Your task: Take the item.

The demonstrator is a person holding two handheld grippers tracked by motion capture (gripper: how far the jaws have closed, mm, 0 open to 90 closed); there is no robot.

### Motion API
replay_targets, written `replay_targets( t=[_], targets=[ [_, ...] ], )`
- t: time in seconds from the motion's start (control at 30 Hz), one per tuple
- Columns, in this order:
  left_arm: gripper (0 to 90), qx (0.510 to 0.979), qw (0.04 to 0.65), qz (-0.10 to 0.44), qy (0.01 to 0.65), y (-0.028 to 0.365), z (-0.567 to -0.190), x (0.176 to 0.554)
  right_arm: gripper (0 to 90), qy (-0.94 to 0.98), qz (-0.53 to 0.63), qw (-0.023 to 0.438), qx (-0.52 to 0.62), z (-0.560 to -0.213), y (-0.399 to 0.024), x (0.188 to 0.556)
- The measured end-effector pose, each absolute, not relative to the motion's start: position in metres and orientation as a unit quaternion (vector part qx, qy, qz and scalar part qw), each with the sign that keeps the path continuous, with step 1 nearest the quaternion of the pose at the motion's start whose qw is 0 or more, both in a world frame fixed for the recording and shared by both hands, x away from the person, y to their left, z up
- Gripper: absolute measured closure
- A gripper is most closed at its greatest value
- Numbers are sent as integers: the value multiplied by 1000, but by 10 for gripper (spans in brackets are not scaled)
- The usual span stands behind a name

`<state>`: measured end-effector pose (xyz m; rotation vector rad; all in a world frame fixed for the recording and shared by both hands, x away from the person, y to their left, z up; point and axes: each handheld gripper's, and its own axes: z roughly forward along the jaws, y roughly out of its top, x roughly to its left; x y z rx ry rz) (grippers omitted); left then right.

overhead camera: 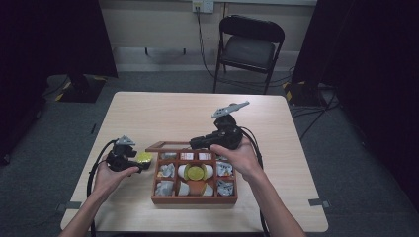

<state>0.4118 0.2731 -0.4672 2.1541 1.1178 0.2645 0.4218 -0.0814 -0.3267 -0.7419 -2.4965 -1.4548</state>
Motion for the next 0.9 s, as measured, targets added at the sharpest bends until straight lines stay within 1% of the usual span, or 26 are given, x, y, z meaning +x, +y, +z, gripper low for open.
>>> replay_targets(
  t=[0.1,0.17,0.3,0.37,0.43,0.5,0.57,0.63,0.7,0.73,0.77,0.8,0.9],
  targets=[
    [189,830,340,112,428,273,-462,406,818,-834,-486,80,-248,-327,-82,422],
    [158,831,338,127,423,276,-459,398,818,-834,-486,79,-248,-327,-82,422],
    [165,832,329,123,429,283,-461,386,818,-835,-485,78,-249,-327,-81,421],
    [165,830,333,130,428,286,-465,378,817,-835,-484,77,-250,-326,-81,420],
    [174,837,318,143,421,287,-473,372,817,-835,-484,75,-250,-326,-81,420],
    [177,844,311,144,413,286,-482,368,818,-835,-484,74,-250,-326,-81,420],
    [176,848,296,141,418,284,-491,367,818,-835,-484,74,-249,-326,-81,420],
    [139,841,307,143,421,285,-496,366,817,-836,-484,73,-249,-326,-81,420],
    [130,838,321,147,415,286,-499,366,817,-837,-483,69,-249,-326,-81,419],
    [112,835,333,152,411,287,-502,365,817,-838,-481,65,-249,-326,-80,418],
    [74,828,350,160,408,288,-507,364,817,-839,-480,64,-249,-326,-80,417],
    [30,826,354,159,408,288,-508,364,817,-839,-480,63,-248,-326,-80,416],
    [23,828,353,162,405,288,-508,364,817,-841,-477,63,-247,-328,-80,413]
  ],
)
